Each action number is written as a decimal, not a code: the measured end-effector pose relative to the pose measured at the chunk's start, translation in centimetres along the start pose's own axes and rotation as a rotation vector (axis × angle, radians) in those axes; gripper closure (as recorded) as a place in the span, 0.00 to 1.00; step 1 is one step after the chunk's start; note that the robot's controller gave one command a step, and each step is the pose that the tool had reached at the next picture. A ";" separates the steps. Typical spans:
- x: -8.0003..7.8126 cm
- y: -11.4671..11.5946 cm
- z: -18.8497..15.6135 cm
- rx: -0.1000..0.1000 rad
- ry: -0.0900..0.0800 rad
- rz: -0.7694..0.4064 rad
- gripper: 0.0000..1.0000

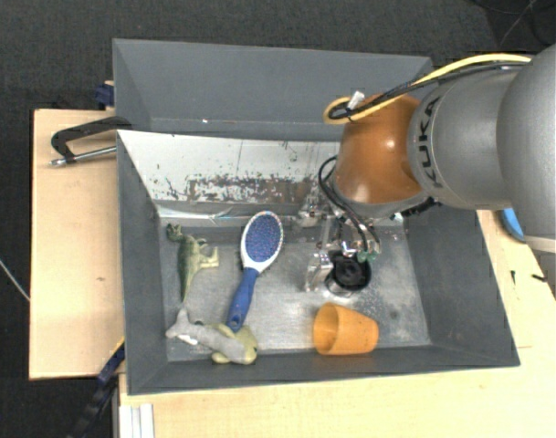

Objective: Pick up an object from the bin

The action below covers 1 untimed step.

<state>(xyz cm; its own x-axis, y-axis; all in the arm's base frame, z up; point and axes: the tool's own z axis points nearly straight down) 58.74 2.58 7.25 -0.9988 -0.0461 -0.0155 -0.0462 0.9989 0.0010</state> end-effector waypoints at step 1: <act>-1.3 10.8 -0.1 -0.004 -0.001 -0.064 0.00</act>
Offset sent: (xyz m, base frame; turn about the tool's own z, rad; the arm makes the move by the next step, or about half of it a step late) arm 0.0041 0.1036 -0.0025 -0.0592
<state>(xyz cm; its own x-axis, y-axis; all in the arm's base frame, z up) 59.53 13.43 7.38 -0.9938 -0.1097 -0.0170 -0.1098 0.9940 0.0036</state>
